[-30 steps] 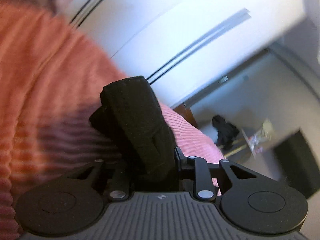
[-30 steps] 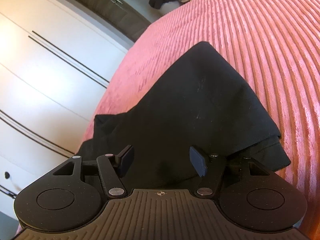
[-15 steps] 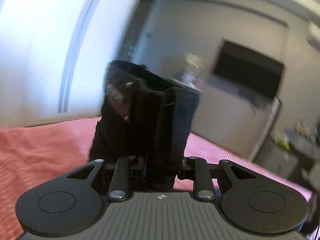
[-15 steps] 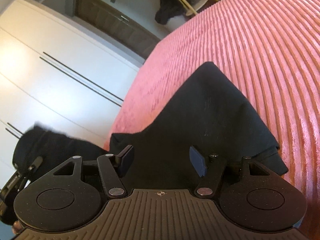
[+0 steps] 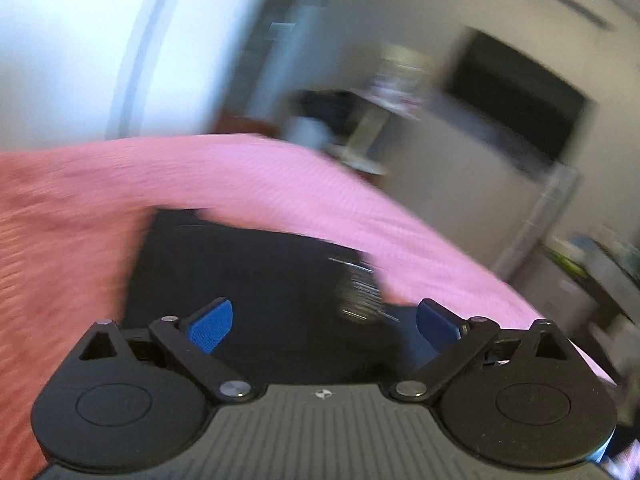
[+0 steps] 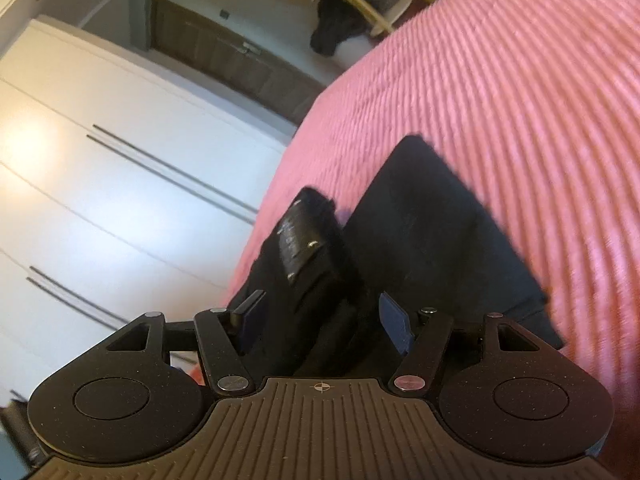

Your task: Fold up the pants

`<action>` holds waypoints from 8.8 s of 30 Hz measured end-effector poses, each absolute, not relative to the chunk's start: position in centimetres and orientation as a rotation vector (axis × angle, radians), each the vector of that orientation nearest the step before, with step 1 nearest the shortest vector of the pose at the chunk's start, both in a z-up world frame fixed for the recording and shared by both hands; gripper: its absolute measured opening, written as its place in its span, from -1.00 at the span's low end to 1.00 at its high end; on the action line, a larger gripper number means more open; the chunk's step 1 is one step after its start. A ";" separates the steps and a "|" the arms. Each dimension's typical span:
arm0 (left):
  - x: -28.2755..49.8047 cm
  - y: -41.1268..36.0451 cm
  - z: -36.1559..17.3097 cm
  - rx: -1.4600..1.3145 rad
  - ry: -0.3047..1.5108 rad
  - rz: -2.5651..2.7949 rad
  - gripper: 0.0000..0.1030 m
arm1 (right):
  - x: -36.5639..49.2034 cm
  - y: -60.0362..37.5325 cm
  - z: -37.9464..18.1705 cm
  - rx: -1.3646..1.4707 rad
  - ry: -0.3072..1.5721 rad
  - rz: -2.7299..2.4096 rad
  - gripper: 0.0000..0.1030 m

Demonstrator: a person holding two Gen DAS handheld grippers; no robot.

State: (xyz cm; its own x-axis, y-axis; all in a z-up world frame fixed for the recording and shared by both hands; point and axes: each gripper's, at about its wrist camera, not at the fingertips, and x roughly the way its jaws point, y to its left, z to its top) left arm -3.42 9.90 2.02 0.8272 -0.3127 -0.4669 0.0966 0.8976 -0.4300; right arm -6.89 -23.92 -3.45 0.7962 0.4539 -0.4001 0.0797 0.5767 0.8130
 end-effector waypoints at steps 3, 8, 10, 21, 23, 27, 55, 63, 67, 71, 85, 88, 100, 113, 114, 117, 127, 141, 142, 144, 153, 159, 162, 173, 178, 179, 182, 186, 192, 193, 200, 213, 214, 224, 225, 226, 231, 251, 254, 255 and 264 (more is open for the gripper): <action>-3.3 12.5 0.7 -0.457 0.612 0.002 0.92 | -5.1 -22.8 -3.7 0.931 0.694 0.270 0.34; -3.1 14.7 -1.2 -0.528 0.677 0.119 0.92 | -2.6 -21.6 -4.7 0.851 0.818 0.205 0.33; -2.8 14.7 -1.2 -0.502 0.673 0.132 0.92 | -2.1 -21.9 -5.7 0.914 0.849 0.194 0.31; -2.0 14.2 -2.2 -0.510 0.749 0.142 0.92 | 0.7 -20.5 -7.6 1.048 0.808 0.265 0.31; -2.0 14.1 -2.2 -0.514 0.756 0.137 0.92 | 0.9 -20.1 -7.9 1.027 0.808 0.257 -0.16; -1.9 13.8 -2.3 -0.500 0.761 0.135 0.92 | 1.1 -18.8 -7.0 0.883 0.785 0.252 -0.23; -2.9 15.8 -2.3 -0.617 0.626 0.240 0.92 | -5.0 -18.7 4.9 0.505 0.487 0.112 -0.44; -2.0 14.8 -2.4 -0.532 0.668 0.224 0.92 | -4.4 -21.9 -1.5 0.555 0.742 -0.038 -0.35; -1.7 14.1 -2.4 -0.493 0.708 0.191 0.92 | -5.2 -22.7 -0.4 0.560 0.700 -0.079 0.03; -1.3 12.9 -2.5 -0.429 0.736 0.151 0.92 | -6.7 -23.3 0.9 0.468 0.616 -0.187 0.04; -2.4 12.1 -1.8 -0.446 0.709 0.040 0.92 | -6.1 -23.1 -4.1 0.886 0.790 0.043 -0.11; -2.6 11.1 -1.4 -0.409 0.682 0.011 0.92 | -6.0 -22.9 -4.4 0.903 0.762 0.022 -0.15; -2.0 10.7 -1.9 -0.355 0.760 0.023 0.92 | -8.7 -19.2 -2.4 0.672 0.685 -0.040 -0.66; 0.4 10.1 -3.1 -0.301 0.938 -0.066 0.92 | -9.4 -21.2 0.3 0.589 0.812 0.051 -0.02; 0.2 10.4 -2.5 -0.322 0.909 -0.067 0.92 | -9.4 -21.5 0.9 0.577 0.789 0.059 -0.02; 1.0 10.5 -1.2 -0.359 0.829 -0.081 0.92 | -8.5 -21.4 2.1 0.543 0.748 0.086 -0.06; 6.2 9.2 -3.0 -0.282 0.916 0.002 0.92 | -0.3 -14.7 1.9 0.199 0.736 0.128 -0.47; 9.1 8.9 -6.3 -0.319 0.930 -0.077 0.93 | 5.5 -15.1 -1.4 0.098 0.803 0.065 -0.97; 8.8 9.5 -6.3 -0.351 0.938 -0.098 0.93 | 4.8 -16.1 -1.2 0.170 0.797 0.087 -0.90; 8.0 10.6 -6.4 -0.385 0.957 -0.153 0.93 | 2.8 -18.7 -0.6 0.348 0.794 0.129 -0.54; 6.1 13.4 -6.7 -0.616 1.031 -0.384 0.92 | -3.7 -28.8 -1.9 0.711 0.776 0.087 0.30; 6.6 13.5 -7.5 -0.663 1.088 -0.450 0.92 | -2.1 -31.7 -5.9 0.909 0.931 0.160 0.51; 7.5 13.9 -8.3 -0.727 1.105 -0.482 0.92 | -0.8 -31.5 -6.4 0.918 0.935 0.237 0.55; 8.2 16.1 -9.8 -0.943 1.025 -0.562 0.92 | 0.6 -29.2 -7.0 0.833 0.917 0.353 0.14; 8.8 14.7 -9.7 -0.869 1.035 -0.543 0.92 | 1.6 -28.8 -7.3 0.861 0.928 0.362 0.26; 8.9 14.3 -9.6 -0.842 1.035 -0.532 0.92 | 1.8 -28.6 -7.3 0.855 0.926 0.364 0.32; 8.7 13.7 -9.4 -0.822 1.026 -0.500 0.91 | 1.8 -27.8 -6.9 0.813 0.909 0.355 0.31; 7.7 14.0 -9.0 -0.806 0.995 -0.456 0.57 | 0.8 -27.2 -5.4 0.761 0.855 0.353 0.01; 6.9 14.8 -8.3 -0.852 0.942 -0.449 0.38 | 0.1 -25.3 -1.7 0.690 0.773 0.371 -0.21; 6.9 15.1 -8.1 -0.862 0.931 -0.453 0.38 | 0.2 -24.9 -1.2 0.669 0.765 0.376 -0.21; 7.3 15.8 -4.7 -0.794 0.808 -0.438 0.33 | 3.3 -22.6 1.5 0.604 0.735 0.398 -0.23; 7.3 18.6 -1.5 -0.670 0.667 -0.018 0.92 | 3.9 -24.1 2.5 0.616 0.618 0.088 0.44; 6.2 18.7 -1.9 -0.727 0.657 -0.018 0.92 | 2.9 -24.0 1.8 0.651 0.623 0.114 0.42; 1.7 13.7 -3.3 -0.788 0.741 -0.033 0.92 | 2.0 -20.3 -0.1 0.710 0.691 0.140 0.17; 1.7 13.7 -3.6 -0.796 0.754 -0.045 0.92 | 2.4 -20.1 -0.6 0.723 0.697 0.154 0.16; 1.6 13.5 -3.9 -0.796 0.763 -0.042 0.92 | 2.6 -19.8 -0.9 0.729 0.707 0.158 0.14; 1.7 13.4 -4.6 -0.852 0.770 -0.019 0.85 | 3.9 -20.1 -3.1 0.780 0.722 0.115 -0.41; 3.1 11.0 -5.1 -0.886 0.782 0.002 0.77 | 6.0 -21.1 -5.4 0.852 0.651 0.133 -0.73; 3.1 10.9 -4.9 -0.887 0.780 0.010 0.65 | 5.4 -21.3 -5.2 0.860 0.645 0.143 -0.74; 3.1 10.9 -4.9 -0.889 0.782 0.009 0.60 | 5.4 -21.3 -5.2 0.868 0.642 0.145 -0.74; 3.7 11.1 -5.4 -0.893 0.790 0.006 0.55 | 5.1 -21.2 -5.8 0.858 0.653 0.117 -0.74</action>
